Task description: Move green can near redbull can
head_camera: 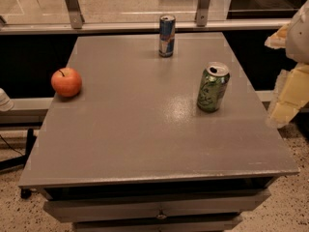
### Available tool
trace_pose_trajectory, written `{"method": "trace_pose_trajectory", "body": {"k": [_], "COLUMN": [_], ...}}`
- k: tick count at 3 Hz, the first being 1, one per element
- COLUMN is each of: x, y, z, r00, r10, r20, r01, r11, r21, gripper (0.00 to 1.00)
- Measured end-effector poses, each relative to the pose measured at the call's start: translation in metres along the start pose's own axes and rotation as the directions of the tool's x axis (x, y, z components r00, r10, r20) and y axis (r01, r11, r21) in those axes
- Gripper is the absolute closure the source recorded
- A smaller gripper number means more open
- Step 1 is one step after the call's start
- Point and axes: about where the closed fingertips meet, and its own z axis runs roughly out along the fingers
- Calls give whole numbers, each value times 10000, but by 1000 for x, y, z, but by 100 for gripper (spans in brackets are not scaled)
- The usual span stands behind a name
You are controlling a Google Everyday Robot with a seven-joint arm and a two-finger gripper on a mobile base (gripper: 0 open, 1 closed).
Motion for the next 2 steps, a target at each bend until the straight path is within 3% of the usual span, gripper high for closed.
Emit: {"method": "trace_pose_trajectory", "body": {"k": [2], "x": [0], "y": [-2], "z": [3], "r00": [9994], "r10": [245], "r20": [232], "r01": [-246], "r11": [9997], "r21": [42], "gripper": [0]}}
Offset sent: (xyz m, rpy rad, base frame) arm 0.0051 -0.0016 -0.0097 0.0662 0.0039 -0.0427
